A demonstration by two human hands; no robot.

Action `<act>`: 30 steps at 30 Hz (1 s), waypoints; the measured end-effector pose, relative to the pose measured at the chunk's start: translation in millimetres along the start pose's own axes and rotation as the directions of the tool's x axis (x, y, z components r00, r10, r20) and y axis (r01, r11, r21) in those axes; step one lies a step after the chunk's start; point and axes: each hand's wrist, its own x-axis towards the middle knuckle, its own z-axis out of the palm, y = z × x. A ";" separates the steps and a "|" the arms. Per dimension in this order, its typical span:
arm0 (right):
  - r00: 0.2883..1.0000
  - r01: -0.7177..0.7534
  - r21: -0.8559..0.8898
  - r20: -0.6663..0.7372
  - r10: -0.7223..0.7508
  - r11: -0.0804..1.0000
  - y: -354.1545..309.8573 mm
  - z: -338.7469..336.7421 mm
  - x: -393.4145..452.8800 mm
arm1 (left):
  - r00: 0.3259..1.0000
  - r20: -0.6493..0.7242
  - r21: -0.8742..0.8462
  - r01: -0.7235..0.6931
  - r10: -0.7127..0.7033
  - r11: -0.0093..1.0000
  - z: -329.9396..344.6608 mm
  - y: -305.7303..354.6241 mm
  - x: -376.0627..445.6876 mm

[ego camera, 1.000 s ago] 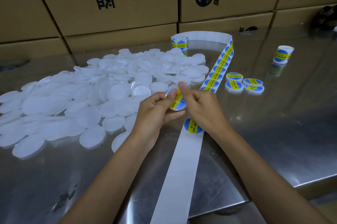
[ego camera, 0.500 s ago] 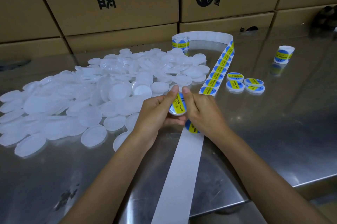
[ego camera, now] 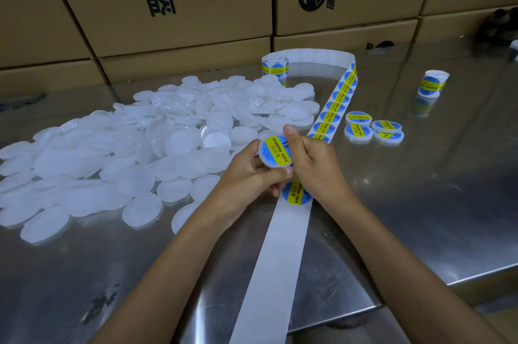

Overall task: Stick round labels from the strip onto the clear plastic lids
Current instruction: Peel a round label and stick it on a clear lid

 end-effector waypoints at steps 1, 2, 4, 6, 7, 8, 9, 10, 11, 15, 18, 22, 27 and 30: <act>1.000 0.002 0.009 0.004 -0.002 1.000 -0.8 0.0 -0.4 | 1.000 0.011 -0.035 0.001 -0.001 0.999 -1.7 0.2 0.5; 1.000 0.005 0.009 0.009 -0.005 1.000 -1.5 -0.1 -0.9 | 1.000 0.029 -0.072 0.012 -0.010 0.997 -3.1 0.6 0.3; 1.000 0.015 0.006 0.017 -0.015 1.000 -2.3 -0.3 -1.1 | 0.999 0.039 -0.118 0.039 -0.035 0.992 -4.5 1.7 0.5; 0.999 0.008 0.037 0.035 -0.010 0.999 -3.2 -1.3 -0.9 | 0.999 -0.008 -0.110 0.040 -0.041 0.993 -4.9 1.9 0.9; 0.999 -0.005 0.062 0.053 0.002 0.998 -3.1 -2.1 -0.5 | 0.999 -0.036 -0.109 0.035 -0.039 0.993 -4.8 1.3 1.5; 0.997 -0.017 0.084 0.075 0.011 0.996 -2.6 -2.8 0.0 | 0.997 -0.066 -0.108 0.031 -0.039 0.994 -5.0 1.1 1.4; 0.995 -0.026 0.097 0.098 0.017 0.995 -2.1 -3.3 -0.1 | 0.995 -0.095 -0.101 0.031 -0.041 0.994 -5.1 1.4 0.9; 0.992 -0.034 0.102 0.121 0.022 0.994 -1.6 -3.6 -0.2 | 0.992 -0.120 -0.090 0.037 -0.048 0.995 -5.1 1.9 0.4; 0.989 -0.042 0.105 0.144 0.027 0.994 -1.0 -3.8 -0.6 | 0.989 -0.137 -0.075 0.043 -0.053 0.996 -5.1 1.4 0.5; 0.984 -0.089 0.104 0.162 0.072 0.991 0.7 -5.1 1.2 | 0.986 -0.131 -0.085 0.096 -0.107 0.992 -2.6 6.6 0.4; 0.982 -0.188 0.146 0.007 0.189 0.971 4.1 -10.3 7.0 | 0.994 -0.002 -0.003 0.110 -0.110 0.994 -7.6 8.7 -2.6; 0.942 -0.203 0.222 -0.223 0.252 0.954 13.8 -21.7 15.9 | 0.917 0.381 0.544 -0.118 -0.119 0.831 -16.2 3.5 -9.4; 0.896 -0.257 0.262 -0.297 0.331 0.930 23.9 -28.6 19.8 | 0.908 0.398 0.668 -0.187 -0.133 0.721 -14.2 -3.4 -7.8; 0.863 -0.286 0.281 -0.339 0.374 0.916 26.7 -33.3 23.6 | 0.964 0.265 0.700 -0.216 0.034 0.680 -6.2 -9.5 -4.2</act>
